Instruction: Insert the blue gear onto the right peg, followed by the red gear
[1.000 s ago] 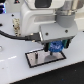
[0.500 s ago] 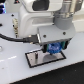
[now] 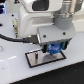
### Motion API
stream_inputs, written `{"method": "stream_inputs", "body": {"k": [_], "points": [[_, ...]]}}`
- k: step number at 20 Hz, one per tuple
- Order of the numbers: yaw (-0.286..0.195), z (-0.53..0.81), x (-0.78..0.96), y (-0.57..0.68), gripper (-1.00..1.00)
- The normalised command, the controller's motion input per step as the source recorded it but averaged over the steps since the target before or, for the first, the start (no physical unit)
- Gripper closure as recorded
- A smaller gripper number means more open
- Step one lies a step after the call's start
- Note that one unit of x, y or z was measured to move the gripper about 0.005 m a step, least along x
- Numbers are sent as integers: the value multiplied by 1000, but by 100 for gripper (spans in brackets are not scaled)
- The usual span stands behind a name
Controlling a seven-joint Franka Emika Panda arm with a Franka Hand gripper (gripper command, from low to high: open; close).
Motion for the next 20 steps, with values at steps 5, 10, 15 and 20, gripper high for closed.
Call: {"method": "stream_inputs", "body": {"k": [5,10,15,20], "points": [[0,142,121,-71,100],[0,403,295,-90,100],[0,86,133,-142,100],[0,-72,103,-106,100]]}}
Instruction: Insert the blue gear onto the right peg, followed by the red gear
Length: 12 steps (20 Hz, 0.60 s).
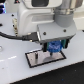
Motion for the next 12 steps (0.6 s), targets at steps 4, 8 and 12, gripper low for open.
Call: {"method": "stream_inputs", "body": {"k": [4,8,12], "points": [[0,-181,163,-55,100],[0,-233,137,-52,100],[0,-75,156,-43,100]]}}
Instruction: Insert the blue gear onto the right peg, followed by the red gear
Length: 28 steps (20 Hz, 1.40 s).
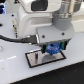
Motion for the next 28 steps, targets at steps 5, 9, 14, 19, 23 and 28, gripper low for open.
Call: {"method": "stream_inputs", "body": {"k": [5,9,14,19,23,28], "points": [[0,418,483,-38,100],[0,325,326,-22,100],[0,16,56,5,100],[0,-85,78,-87,100],[0,-71,90,-84,100],[0,-3,39,-3,100]]}}
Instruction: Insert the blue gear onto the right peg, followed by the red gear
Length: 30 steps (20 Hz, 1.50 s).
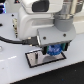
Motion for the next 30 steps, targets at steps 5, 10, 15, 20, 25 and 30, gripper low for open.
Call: {"method": "stream_inputs", "body": {"k": [5,10,15,20,25,30], "points": [[0,135,15,6,100],[0,280,11,15,100],[0,56,81,-54,100],[0,-29,70,-37,100],[0,-62,49,-27,100],[0,-19,30,5,100]]}}
